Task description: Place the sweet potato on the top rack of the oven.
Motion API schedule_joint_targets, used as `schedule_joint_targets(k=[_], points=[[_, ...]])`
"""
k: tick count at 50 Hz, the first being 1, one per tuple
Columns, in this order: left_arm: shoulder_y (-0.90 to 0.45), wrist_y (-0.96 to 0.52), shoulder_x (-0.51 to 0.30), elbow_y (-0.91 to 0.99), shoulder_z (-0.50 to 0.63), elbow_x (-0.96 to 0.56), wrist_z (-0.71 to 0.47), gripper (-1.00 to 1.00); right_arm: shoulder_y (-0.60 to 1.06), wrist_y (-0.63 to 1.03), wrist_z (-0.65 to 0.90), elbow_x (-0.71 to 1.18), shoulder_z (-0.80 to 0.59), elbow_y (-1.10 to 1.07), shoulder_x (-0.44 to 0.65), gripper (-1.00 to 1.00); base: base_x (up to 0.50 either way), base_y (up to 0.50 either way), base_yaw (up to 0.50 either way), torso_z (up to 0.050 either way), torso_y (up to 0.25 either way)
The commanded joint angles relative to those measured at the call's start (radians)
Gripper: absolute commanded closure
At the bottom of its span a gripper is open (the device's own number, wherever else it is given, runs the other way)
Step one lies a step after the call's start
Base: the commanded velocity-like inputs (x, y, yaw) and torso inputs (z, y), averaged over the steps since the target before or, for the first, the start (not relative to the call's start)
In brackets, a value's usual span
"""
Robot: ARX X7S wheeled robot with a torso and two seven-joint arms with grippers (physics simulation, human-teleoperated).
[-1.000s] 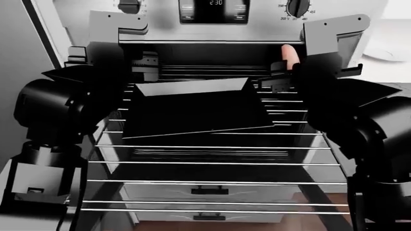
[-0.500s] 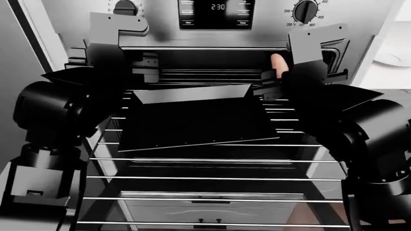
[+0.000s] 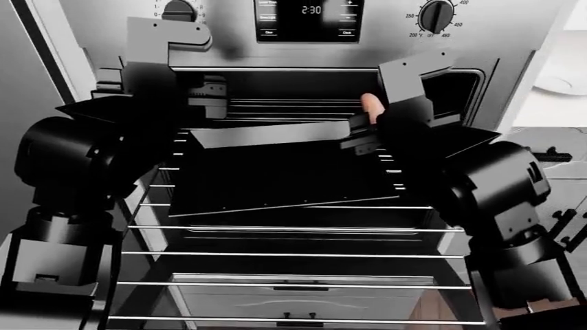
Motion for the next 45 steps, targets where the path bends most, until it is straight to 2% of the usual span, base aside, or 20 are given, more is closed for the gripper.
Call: schedule_joint_targets(k=[1, 45], points=[[-0.002, 0.001, 0.001, -0.001, 0.005, -0.003, -0.002, -1.0, 0.024, -0.048, -0.037, -0.027, -0.033, 0.085, -0.032, 1.0, 0.0, 0.0, 0.0, 0.0, 0.0], [0.019, 0.009, -0.014, 0.012, 0.003, -0.021, -0.009, -1.0, 0.052, -0.139, -0.109, -0.039, -0.112, 0.24, -0.124, 1.0, 0.0, 0.0, 0.0, 0.0, 0.0]])
